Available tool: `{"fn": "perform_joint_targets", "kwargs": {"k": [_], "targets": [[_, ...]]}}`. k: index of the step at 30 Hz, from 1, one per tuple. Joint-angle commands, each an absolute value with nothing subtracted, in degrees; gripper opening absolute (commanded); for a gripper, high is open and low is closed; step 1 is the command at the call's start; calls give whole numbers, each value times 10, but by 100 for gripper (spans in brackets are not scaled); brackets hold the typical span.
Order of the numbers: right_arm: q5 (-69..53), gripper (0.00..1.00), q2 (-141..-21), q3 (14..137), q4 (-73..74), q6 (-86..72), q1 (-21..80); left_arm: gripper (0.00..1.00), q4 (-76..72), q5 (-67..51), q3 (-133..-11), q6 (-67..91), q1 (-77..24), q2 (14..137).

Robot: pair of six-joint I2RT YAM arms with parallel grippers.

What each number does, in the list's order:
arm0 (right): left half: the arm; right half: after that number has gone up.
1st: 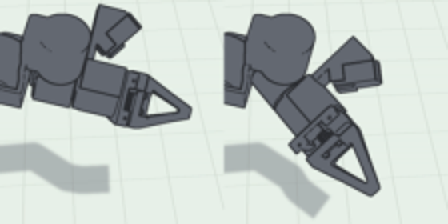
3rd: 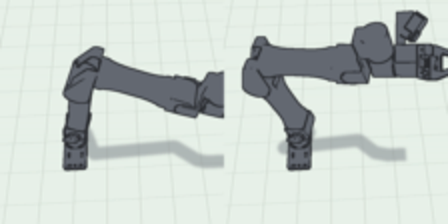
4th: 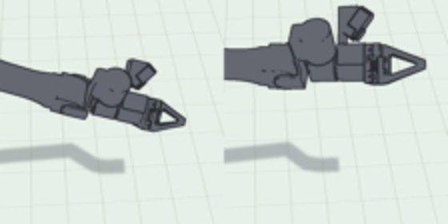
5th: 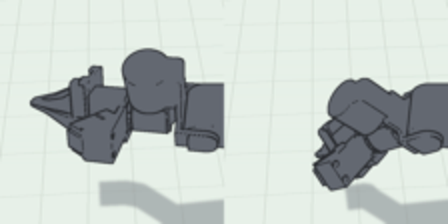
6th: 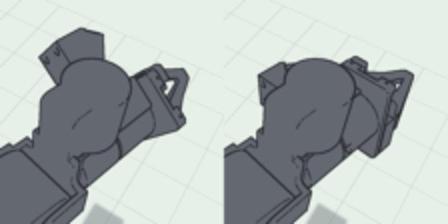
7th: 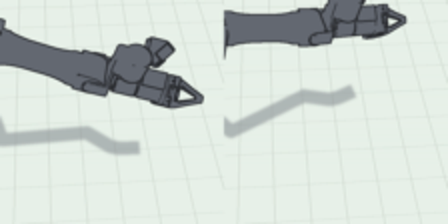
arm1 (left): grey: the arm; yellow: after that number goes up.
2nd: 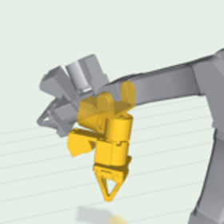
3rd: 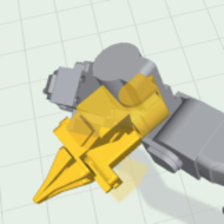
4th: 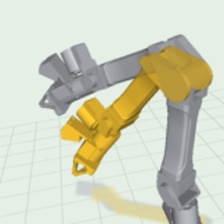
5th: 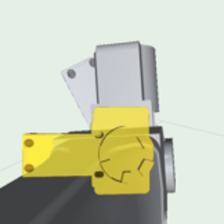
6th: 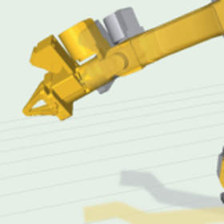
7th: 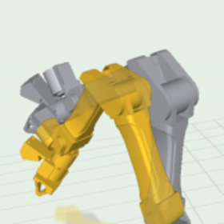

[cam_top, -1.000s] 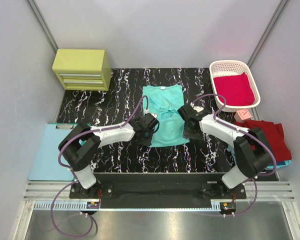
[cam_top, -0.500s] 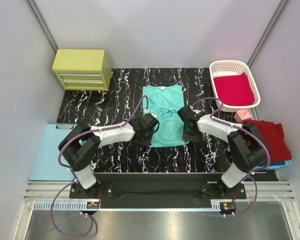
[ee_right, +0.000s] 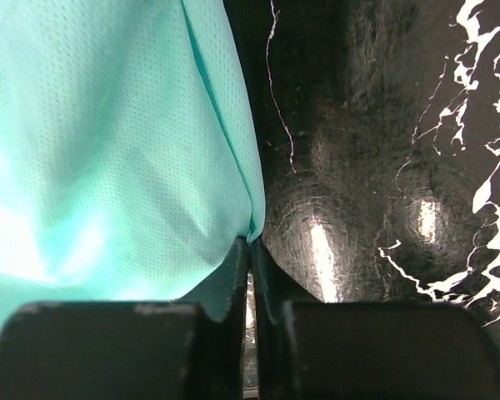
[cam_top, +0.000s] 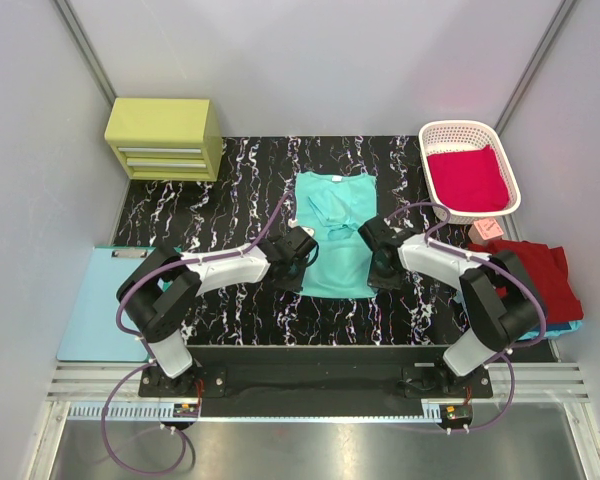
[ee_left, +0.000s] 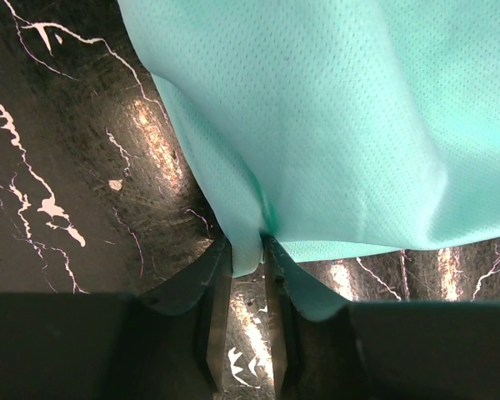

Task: Fold and stack the t-shirts
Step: Grab one side of the 2/3 rectangular tshirt with both arms

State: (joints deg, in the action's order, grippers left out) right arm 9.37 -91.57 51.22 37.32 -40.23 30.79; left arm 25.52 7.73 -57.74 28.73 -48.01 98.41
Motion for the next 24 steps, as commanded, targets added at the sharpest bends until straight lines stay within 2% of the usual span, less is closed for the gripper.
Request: {"fn": "perform_joint_targets", "kwargs": {"k": [1,2,6,11,15,19,24], "targets": [[94,0,-906,496,403,-410,305,26,278,72,-580,288,-479,972],[96,0,-908,496,403,-410,305,26,279,72,-580,289,-479,971],[97,0,-910,497,403,-410,306,43,287,74,-584,299,-480,960],[99,0,-910,498,403,-406,305,49,287,72,-590,307,-479,940],[104,0,-905,498,403,-405,305,45,287,64,-592,308,-479,947],[104,0,-905,497,403,-405,304,32,284,62,-590,309,-479,959],[105,0,-903,498,404,-403,305,30,279,64,-584,309,-480,968]]}}
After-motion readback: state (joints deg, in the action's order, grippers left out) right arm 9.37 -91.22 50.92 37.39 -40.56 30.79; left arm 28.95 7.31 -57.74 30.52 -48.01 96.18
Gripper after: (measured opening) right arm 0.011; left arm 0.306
